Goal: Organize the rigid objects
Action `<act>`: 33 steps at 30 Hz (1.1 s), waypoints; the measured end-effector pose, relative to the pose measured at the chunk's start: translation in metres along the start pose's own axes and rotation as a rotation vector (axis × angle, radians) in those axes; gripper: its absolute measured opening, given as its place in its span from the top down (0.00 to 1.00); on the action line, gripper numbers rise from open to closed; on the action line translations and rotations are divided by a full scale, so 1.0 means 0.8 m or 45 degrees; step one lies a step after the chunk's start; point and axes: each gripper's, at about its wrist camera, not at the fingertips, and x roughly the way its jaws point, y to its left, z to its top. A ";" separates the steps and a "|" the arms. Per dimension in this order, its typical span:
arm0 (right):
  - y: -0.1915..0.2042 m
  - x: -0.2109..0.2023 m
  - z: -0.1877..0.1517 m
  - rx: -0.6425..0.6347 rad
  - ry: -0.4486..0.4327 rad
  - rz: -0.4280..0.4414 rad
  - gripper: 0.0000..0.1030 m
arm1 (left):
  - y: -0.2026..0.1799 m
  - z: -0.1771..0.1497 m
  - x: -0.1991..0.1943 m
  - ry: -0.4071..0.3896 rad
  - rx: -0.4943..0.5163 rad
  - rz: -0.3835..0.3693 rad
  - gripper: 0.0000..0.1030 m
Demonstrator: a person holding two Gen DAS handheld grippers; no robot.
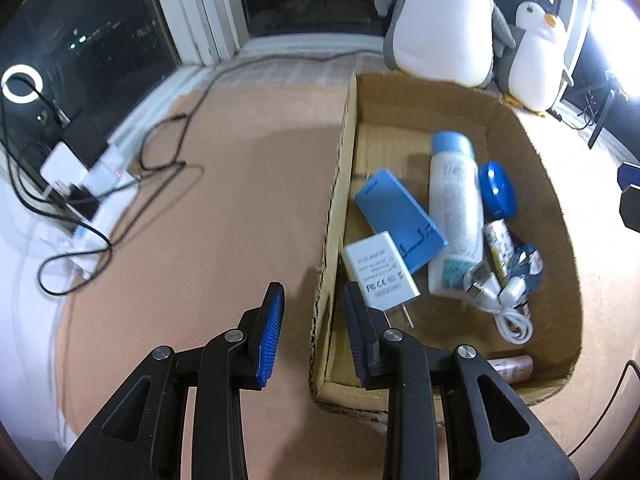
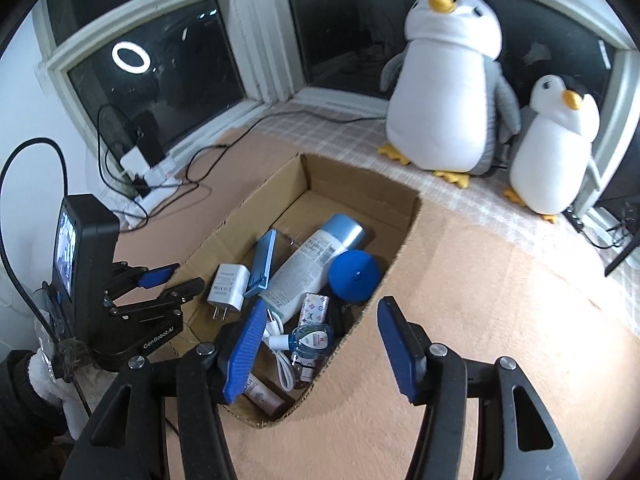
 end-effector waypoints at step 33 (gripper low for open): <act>-0.004 -0.173 -0.066 0.224 -0.326 -0.315 0.20 | -0.059 -0.018 -0.181 -0.337 0.110 -0.032 0.20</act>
